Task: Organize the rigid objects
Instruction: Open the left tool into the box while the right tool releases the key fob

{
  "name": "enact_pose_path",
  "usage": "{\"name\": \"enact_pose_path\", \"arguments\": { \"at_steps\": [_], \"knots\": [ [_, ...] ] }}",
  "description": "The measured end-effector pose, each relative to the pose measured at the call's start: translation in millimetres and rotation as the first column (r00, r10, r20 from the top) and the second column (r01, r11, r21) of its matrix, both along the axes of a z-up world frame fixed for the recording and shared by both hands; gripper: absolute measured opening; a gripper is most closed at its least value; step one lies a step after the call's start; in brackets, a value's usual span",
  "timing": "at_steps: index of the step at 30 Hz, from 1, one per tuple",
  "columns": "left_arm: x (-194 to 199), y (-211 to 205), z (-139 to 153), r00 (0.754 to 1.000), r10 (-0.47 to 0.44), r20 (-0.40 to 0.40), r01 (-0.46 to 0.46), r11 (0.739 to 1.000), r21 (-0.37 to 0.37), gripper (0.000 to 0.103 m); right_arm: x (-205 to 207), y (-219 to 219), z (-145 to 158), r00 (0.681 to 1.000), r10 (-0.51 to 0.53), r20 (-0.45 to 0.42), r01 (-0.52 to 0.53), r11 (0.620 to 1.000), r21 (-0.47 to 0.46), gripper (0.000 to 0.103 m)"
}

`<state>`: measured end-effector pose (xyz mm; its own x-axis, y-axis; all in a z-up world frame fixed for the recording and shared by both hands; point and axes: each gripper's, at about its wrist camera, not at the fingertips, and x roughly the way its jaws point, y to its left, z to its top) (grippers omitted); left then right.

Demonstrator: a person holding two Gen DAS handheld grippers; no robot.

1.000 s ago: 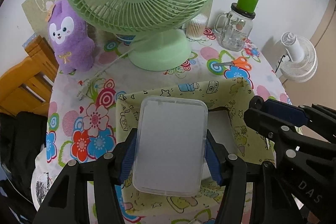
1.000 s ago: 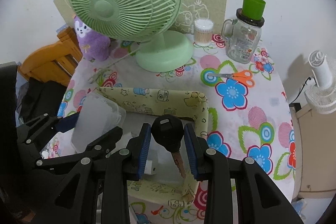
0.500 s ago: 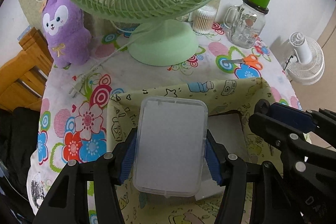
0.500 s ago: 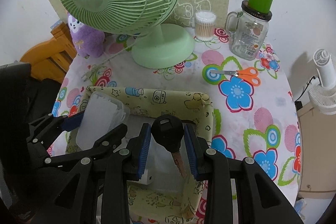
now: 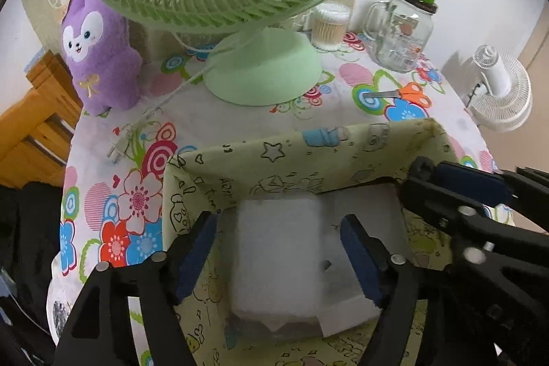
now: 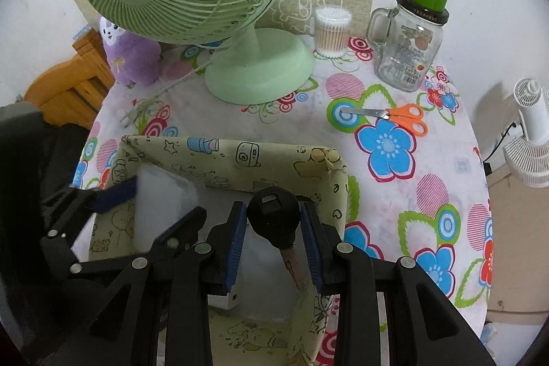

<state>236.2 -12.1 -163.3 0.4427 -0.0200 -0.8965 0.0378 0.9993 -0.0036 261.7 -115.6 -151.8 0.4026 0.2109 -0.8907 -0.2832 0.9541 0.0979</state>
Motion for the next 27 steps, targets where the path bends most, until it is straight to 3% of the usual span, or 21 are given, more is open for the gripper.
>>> {"name": "enact_pose_path", "arguments": {
  "at_steps": [9, 21, 23, 25, 27],
  "knots": [
    [-4, -6, 1, 1.0, -0.024, -0.017, 0.025, 0.999, 0.046, 0.089, 8, 2, -13, 1.0, 0.002, -0.016, -0.002, 1.0, -0.01, 0.036],
    [-6, -6, 1, 0.999, -0.032, -0.031, 0.034, 0.998, 0.053, 0.093, 12, 12, -23, 1.0, 0.021, -0.022, -0.022, 0.999, -0.03, 0.037],
    [-7, -6, 2, 0.999, -0.03, -0.032, 0.031, 0.998, 0.047, 0.093, 11, 12, -22, 0.999, 0.033, -0.026, -0.034, 0.999, -0.01, 0.046],
    [-8, -6, 3, 0.999, -0.03, -0.036, 0.031, 0.998, 0.048, 0.093, 7, 14, -16, 0.999, 0.041, -0.009, -0.041, 0.999, -0.004, 0.066],
    [-10, -7, 6, 0.999, -0.031, -0.034, 0.033, 0.998, 0.051, 0.093, 4, 16, -11, 0.999, 0.05, 0.006, -0.05, 0.999, -0.003, 0.07]
  ]
}}
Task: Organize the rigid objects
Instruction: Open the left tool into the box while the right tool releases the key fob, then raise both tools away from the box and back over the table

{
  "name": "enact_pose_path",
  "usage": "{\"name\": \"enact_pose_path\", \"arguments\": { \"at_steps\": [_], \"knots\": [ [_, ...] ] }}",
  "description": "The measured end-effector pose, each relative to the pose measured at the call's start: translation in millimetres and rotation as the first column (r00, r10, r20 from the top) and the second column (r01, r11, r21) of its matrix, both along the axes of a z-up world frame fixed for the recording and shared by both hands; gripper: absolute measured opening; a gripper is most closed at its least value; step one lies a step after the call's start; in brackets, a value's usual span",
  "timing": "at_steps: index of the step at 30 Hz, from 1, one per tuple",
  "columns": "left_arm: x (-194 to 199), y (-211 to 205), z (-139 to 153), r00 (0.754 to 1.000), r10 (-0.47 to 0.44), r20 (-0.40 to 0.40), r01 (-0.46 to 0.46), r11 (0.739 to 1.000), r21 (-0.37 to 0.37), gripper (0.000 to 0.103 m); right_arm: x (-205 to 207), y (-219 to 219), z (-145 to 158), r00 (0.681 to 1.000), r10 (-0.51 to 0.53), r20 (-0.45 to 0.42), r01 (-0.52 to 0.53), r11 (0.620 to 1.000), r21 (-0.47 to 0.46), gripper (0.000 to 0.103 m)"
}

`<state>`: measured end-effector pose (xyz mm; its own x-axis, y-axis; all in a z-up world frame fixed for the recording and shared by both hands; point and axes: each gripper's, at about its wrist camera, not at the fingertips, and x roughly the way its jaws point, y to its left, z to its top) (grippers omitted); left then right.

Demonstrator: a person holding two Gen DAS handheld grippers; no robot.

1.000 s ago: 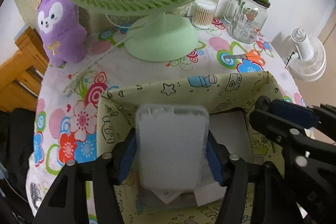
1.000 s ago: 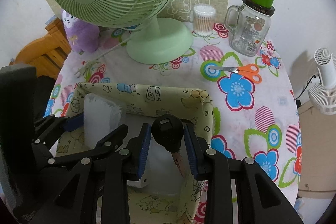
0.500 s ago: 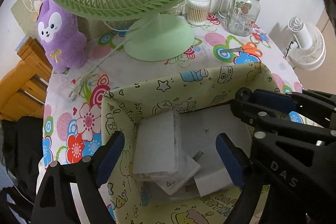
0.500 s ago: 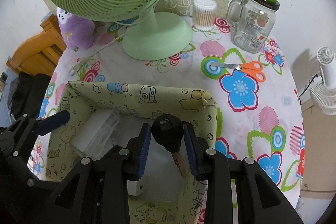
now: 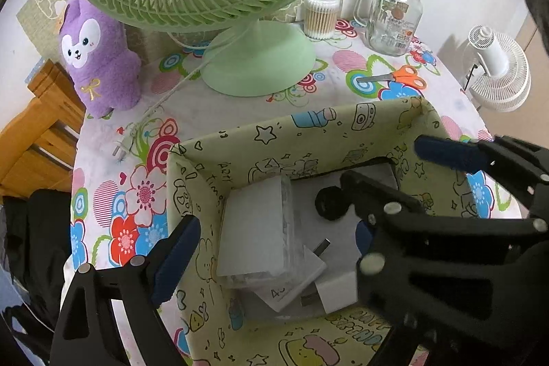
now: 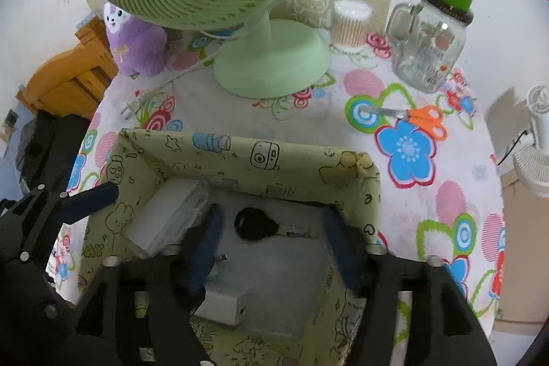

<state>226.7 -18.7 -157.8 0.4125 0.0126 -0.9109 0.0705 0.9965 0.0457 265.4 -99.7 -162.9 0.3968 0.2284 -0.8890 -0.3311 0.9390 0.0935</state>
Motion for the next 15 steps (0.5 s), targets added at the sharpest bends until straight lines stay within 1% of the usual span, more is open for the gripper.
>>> {"name": "enact_pose_path", "arguments": {
  "at_steps": [1, 3, 6, 8, 10, 15],
  "knots": [
    [-2, 0, 2, 1.0, -0.003, 0.002, 0.003, 1.0, 0.001, 0.093, -3, 0, 4, 1.0, -0.003, 0.015, 0.003, 1.0, -0.008, 0.076],
    [-5, -1, 5, 1.0, -0.005, 0.007, 0.005, 1.0, -0.001, 0.094, -6, -1, 8, 1.0, -0.012, 0.029, 0.012, 1.0, -0.014, 0.084],
    [-10, -1, 10, 1.0, -0.006, 0.011, 0.007, 1.0, -0.008, 0.095, -11, -5, 14, 1.0, -0.017, 0.022, 0.017, 1.0, 0.007, 0.087],
    [-14, -2, 13, 1.0, -0.01, 0.014, 0.01, 1.0, -0.007, 0.095, -17, -6, 17, 0.999, -0.026, 0.022, 0.026, 1.0, 0.009, 0.089],
    [-20, -3, 16, 1.0, -0.014, 0.017, 0.014, 1.0, -0.005, 0.095, -21, -8, 19, 0.999, -0.036, 0.026, 0.036, 0.999, 0.002, 0.093],
    [-31, -4, 24, 1.0, -0.017, 0.025, 0.017, 1.0, -0.005, 0.095, -34, -11, 26, 0.999, -0.045, 0.031, 0.044, 0.999, 0.011, 0.093]
  ]
}}
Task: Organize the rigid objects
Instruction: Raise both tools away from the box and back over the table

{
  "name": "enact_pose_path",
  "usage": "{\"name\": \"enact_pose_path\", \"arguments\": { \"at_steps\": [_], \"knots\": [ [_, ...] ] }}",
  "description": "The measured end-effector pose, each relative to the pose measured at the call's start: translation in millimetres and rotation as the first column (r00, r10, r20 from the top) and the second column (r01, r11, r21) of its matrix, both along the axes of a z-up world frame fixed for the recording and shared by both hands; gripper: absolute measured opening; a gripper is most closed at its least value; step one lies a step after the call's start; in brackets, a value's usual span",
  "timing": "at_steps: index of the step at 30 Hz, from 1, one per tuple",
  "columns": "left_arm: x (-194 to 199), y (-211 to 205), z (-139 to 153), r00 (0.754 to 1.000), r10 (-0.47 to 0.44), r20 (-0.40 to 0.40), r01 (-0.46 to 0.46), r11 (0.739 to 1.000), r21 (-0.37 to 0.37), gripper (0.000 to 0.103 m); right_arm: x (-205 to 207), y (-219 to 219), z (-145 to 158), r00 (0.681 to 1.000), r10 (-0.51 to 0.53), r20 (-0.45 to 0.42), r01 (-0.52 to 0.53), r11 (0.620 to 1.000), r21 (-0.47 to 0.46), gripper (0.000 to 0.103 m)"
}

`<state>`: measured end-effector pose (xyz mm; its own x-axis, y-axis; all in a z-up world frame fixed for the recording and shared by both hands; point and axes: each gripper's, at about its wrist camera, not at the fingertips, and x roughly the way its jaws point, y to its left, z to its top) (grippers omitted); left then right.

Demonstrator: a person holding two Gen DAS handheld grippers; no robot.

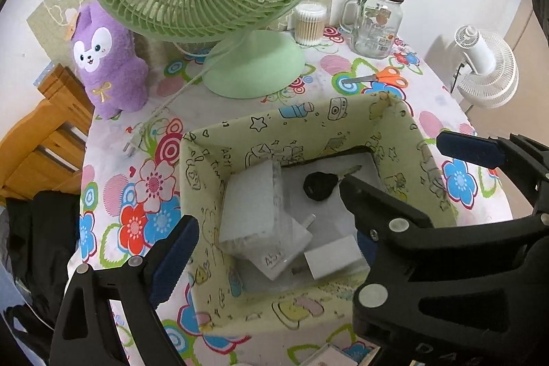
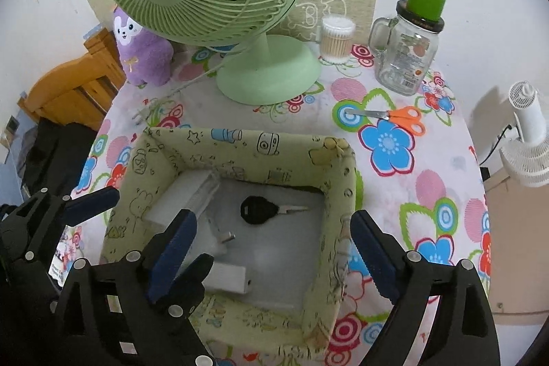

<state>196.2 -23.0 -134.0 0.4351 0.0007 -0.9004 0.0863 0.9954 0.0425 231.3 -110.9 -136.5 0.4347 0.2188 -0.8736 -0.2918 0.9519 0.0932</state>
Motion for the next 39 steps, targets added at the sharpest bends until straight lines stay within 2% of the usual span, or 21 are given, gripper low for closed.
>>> {"name": "enact_pose_path", "arguments": {
  "at_steps": [14, 39],
  "knots": [
    [-34, 0, 28, 0.999, -0.005, 0.051, 0.003, 1.0, 0.027, 0.095, -39, -3, 30, 0.999, -0.021, 0.047, 0.02, 1.0, 0.006, 0.093],
    [-91, 3, 57, 0.994, -0.044, 0.104, 0.044, 0.999, 0.005, 0.096, -104, -6, 67, 0.99, -0.056, 0.127, 0.057, 0.998, -0.002, 0.093]
  ]
}}
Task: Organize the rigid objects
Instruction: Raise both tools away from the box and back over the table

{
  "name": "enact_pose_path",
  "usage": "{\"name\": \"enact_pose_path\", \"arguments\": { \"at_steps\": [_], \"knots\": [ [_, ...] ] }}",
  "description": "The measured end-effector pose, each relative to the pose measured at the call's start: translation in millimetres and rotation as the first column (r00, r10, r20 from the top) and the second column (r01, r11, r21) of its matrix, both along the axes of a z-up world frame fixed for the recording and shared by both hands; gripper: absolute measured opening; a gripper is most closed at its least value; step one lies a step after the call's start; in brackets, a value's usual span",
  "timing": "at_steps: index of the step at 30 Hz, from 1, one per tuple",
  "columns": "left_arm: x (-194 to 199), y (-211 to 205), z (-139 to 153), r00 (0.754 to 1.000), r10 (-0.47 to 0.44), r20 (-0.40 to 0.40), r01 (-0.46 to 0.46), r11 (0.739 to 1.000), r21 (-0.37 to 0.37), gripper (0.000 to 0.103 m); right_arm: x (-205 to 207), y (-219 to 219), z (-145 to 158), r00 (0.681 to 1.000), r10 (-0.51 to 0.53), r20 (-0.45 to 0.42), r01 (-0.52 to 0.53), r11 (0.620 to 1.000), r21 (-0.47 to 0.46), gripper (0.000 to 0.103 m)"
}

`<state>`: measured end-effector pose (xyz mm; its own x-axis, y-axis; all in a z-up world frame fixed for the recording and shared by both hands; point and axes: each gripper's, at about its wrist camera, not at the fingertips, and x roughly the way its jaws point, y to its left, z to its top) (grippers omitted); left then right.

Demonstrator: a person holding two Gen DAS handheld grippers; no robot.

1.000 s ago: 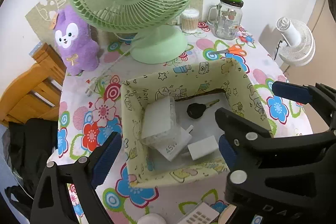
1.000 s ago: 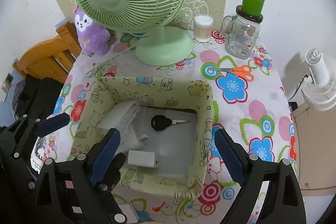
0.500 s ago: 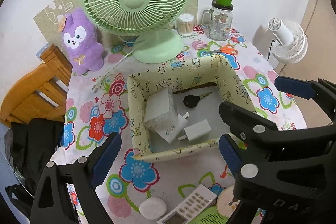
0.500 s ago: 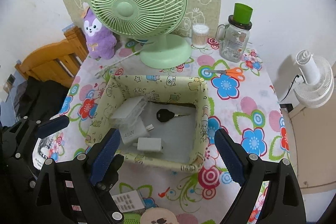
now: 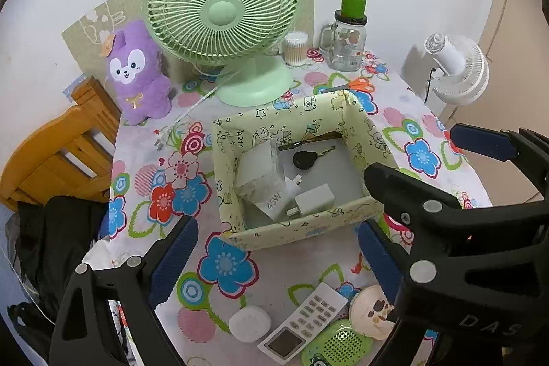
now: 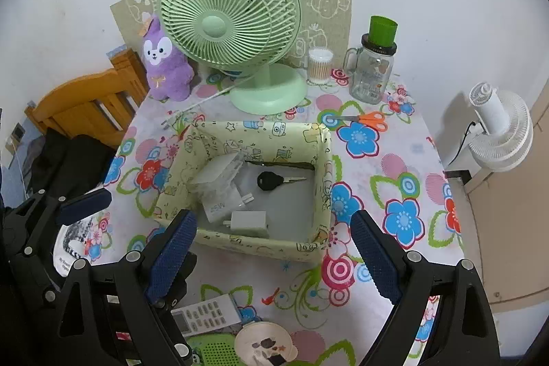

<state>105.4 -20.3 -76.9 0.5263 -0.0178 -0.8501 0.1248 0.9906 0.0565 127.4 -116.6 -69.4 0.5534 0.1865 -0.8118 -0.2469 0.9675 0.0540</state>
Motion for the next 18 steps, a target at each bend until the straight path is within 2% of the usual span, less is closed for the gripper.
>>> {"name": "enact_pose_path", "arguments": {
  "at_steps": [8, 18],
  "knots": [
    [-16, 3, 3, 1.0, -0.019, 0.009, 0.019, 1.0, -0.004, 0.096, -20, 3, 7, 1.0, -0.012, 0.02, 0.012, 1.0, 0.005, 0.093],
    [-35, 2, -6, 0.998, -0.068, 0.018, 0.068, 0.998, 0.0, 0.096, -41, -1, 1, 0.999, -0.031, 0.013, 0.03, 1.0, 0.007, 0.093]
  ]
}}
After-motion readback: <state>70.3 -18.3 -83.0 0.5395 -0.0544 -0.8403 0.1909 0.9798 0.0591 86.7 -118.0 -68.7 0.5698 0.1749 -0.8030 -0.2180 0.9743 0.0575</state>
